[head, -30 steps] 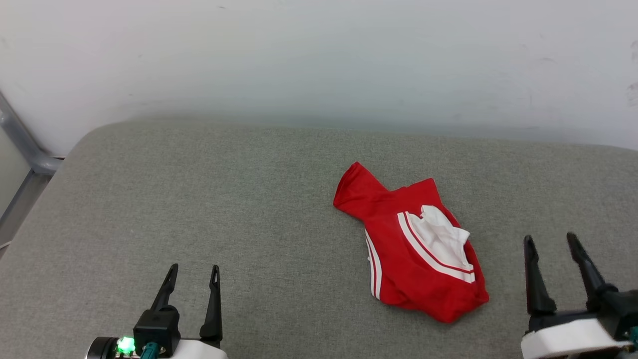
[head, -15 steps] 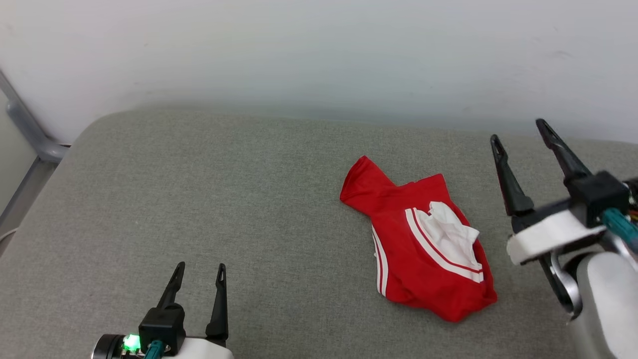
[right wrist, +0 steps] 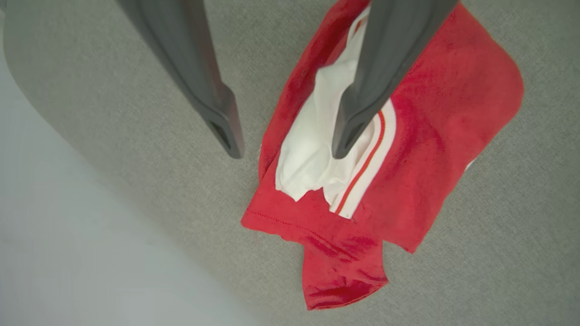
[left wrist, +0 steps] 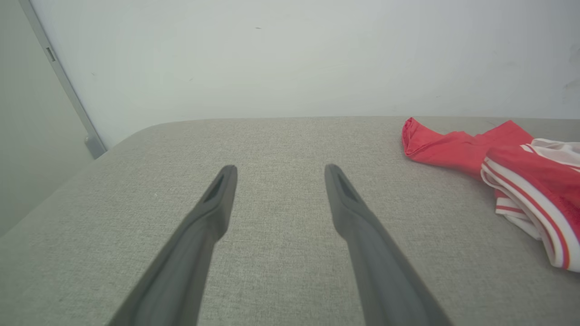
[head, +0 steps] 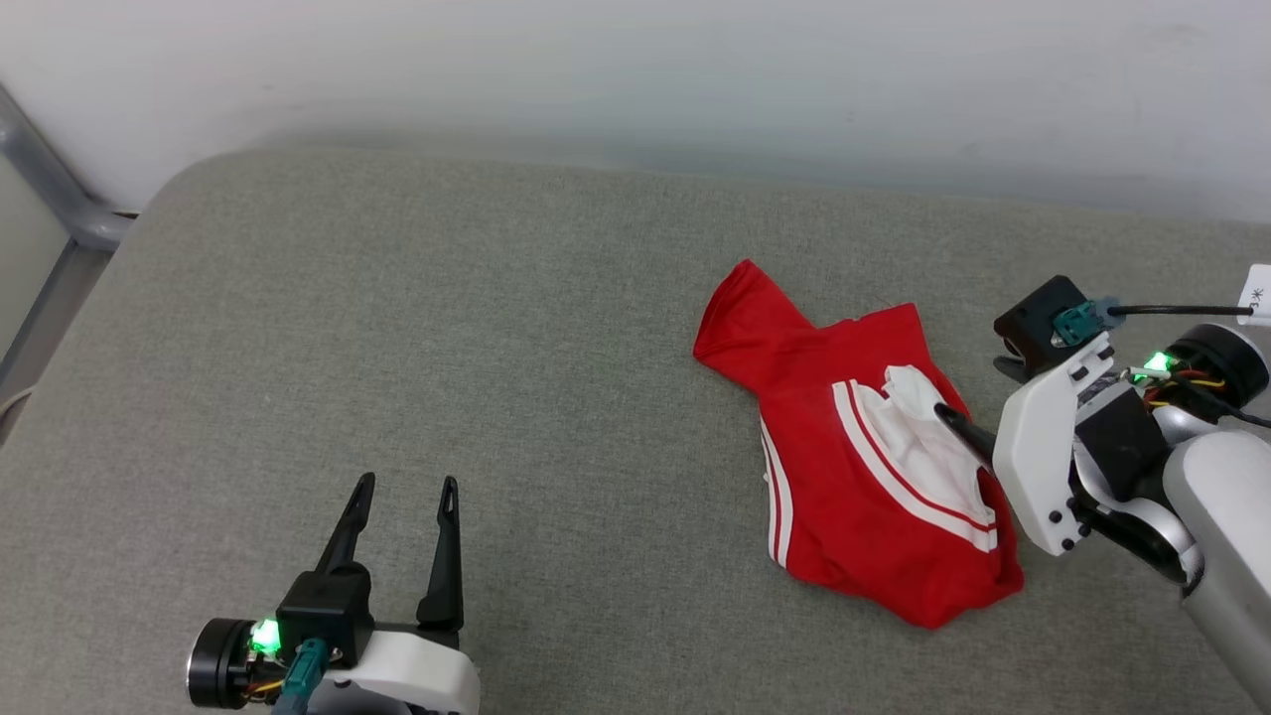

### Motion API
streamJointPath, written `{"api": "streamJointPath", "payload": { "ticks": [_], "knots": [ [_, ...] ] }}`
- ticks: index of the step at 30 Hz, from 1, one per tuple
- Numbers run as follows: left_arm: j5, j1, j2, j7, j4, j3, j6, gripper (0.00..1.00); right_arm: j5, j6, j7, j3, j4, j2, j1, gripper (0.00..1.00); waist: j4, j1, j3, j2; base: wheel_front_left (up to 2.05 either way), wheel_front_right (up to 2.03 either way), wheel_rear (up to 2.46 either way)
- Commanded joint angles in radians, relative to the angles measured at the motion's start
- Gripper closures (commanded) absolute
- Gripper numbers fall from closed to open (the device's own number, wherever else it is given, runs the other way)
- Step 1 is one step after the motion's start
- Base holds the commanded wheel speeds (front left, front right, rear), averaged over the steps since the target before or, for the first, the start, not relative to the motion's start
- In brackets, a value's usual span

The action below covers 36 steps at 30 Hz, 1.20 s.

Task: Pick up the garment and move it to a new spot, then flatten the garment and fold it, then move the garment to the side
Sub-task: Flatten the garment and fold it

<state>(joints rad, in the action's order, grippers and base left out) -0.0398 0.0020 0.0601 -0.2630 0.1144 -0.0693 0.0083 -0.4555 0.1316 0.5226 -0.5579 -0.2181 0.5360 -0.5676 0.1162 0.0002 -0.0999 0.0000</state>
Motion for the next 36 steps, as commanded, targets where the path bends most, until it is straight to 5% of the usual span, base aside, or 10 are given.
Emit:
{"api": "streamJointPath", "payload": {
  "ticks": [1, 9, 22, 23, 24, 36],
  "knots": [
    [-0.002, -0.020, -0.002, -0.003, -0.005, 0.000, -0.002, 0.00, -0.043, -0.002, 0.041, -0.030, 0.000, 0.021, -0.025, 0.00, 0.010, -0.0002, -0.023, 0.0000, 0.00, 0.00, 0.00],
    [-0.006, -0.068, -0.007, -0.003, -0.011, -0.015, -0.001, 0.00, -0.156, -0.002, 0.173, -0.157, -0.075, 0.068, -0.099, 0.00, 0.044, -0.0002, -0.109, 0.0000, 0.00, 0.00, 0.00],
    [-0.026, -0.117, -0.010, -0.003, -0.012, -0.029, 0.012, 0.00, -0.206, -0.001, 0.094, -0.362, -0.283, 0.033, -0.103, 0.00, 0.077, -0.0002, -0.187, 0.0000, 0.00, 0.00, 0.00],
    [-0.030, -0.119, -0.010, -0.003, -0.012, -0.028, 0.014, 0.00, -0.210, -0.001, 0.071, -0.367, -0.288, 0.033, -0.113, 0.65, 0.075, -0.0002, -0.187, 0.0000, 0.00, 0.00, 0.00],
    [-0.032, -0.119, -0.010, -0.003, -0.010, -0.028, 0.017, 0.00, -0.211, -0.002, 0.042, -0.365, -0.289, 0.033, -0.126, 1.00, 0.073, -0.0002, -0.185, 0.0000, 0.00, 0.00, 0.00],
    [-0.024, -0.067, -0.010, -0.003, 0.008, -0.022, 0.019, 0.00, -0.225, -0.002, -0.221, -0.340, -0.161, 0.012, -0.215, 1.00, 0.048, -0.0002, -0.086, 0.0000, 0.00, 0.00, 0.00]
  ]
}}
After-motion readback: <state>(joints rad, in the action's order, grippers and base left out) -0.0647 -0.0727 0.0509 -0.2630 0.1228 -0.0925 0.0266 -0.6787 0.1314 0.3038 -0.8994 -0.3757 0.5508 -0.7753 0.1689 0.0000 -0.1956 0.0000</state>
